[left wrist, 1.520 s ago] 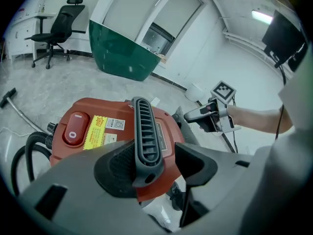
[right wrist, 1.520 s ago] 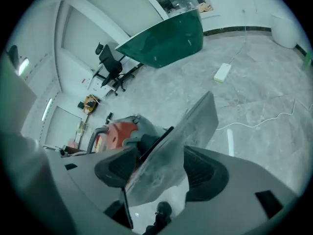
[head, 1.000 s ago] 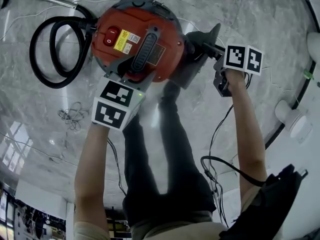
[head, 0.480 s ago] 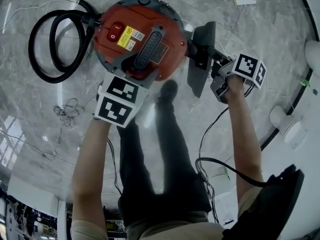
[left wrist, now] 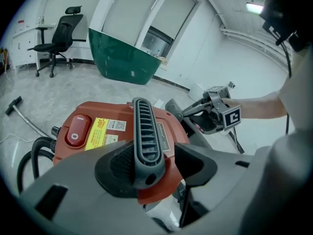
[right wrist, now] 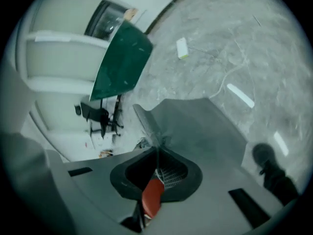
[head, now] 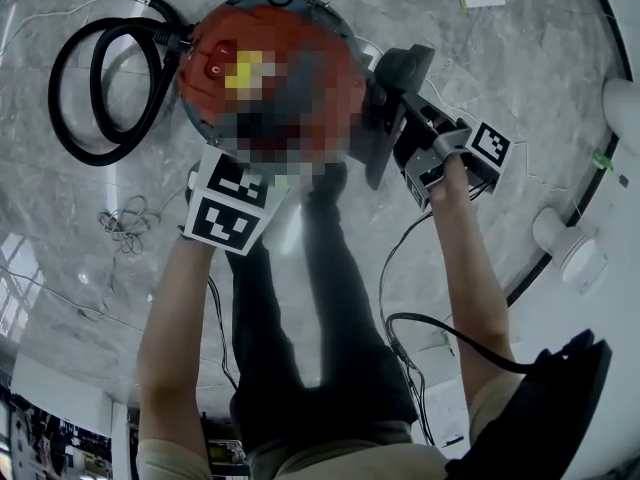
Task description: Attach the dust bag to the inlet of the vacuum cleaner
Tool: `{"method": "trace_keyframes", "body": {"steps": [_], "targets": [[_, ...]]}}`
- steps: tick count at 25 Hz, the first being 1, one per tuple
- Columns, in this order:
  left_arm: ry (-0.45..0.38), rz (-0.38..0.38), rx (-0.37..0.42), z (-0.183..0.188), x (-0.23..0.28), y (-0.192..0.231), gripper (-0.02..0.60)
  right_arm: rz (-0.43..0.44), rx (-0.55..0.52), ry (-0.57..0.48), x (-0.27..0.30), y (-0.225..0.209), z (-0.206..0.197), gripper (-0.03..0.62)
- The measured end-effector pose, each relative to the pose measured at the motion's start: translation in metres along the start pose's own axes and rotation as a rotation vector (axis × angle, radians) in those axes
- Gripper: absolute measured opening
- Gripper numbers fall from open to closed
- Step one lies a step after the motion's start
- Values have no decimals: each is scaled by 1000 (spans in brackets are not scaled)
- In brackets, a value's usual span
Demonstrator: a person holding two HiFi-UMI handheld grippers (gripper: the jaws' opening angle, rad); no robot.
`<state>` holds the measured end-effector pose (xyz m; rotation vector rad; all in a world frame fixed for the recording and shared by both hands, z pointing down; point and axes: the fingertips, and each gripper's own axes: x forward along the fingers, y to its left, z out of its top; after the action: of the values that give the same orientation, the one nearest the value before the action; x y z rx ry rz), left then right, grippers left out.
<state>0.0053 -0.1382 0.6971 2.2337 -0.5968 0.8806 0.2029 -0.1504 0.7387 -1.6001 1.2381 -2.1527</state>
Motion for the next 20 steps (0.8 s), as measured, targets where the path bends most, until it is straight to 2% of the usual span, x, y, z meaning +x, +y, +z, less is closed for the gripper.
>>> {"method": "trace_keyframes", "body": {"steps": [1, 2, 4, 6, 8, 9, 10, 13, 14, 15, 16, 17, 18, 20], "targets": [[-1, 0, 1, 0, 0, 0, 219, 24, 38, -12, 1, -2, -1, 26], [-3, -2, 1, 0, 0, 0, 218, 26, 18, -19, 2, -3, 0, 26], [-5, -7, -3, 0, 0, 0, 218, -5, -109, -18, 5, 0, 4, 26], [-5, -8, -9, 0, 0, 0, 213, -55, -323, 10, 5, 4, 5, 26], [-4, -6, -10, 0, 0, 0, 210, -159, -640, 44, 0, 2, 1, 28], [-4, -5, -9, 0, 0, 0, 210, -206, -750, 46, -4, -1, -1, 58], [-5, -5, -8, 0, 0, 0, 210, -236, -800, 35, -6, -4, -1, 84], [-9, -7, -6, 1, 0, 0, 207, -264, -820, 10, -12, -8, 2, 135], [-10, -10, -6, 1, 0, 0, 207, -264, -837, 28, -14, -8, 0, 172], [-11, -11, -5, 1, 0, 0, 207, -251, -850, 72, -15, -8, -8, 196], [-12, -11, -4, 1, 0, 1, 207, -231, -850, 141, -14, -10, -20, 258], [-12, -9, -4, 1, -1, 1, 206, -219, -848, 210, -12, -14, -34, 290], [-12, -7, -4, 0, -1, 1, 206, -232, -864, 253, -9, -19, -43, 290], [-11, -11, -5, 0, -1, 0, 206, -326, -955, 257, -7, -28, -43, 285]]}}
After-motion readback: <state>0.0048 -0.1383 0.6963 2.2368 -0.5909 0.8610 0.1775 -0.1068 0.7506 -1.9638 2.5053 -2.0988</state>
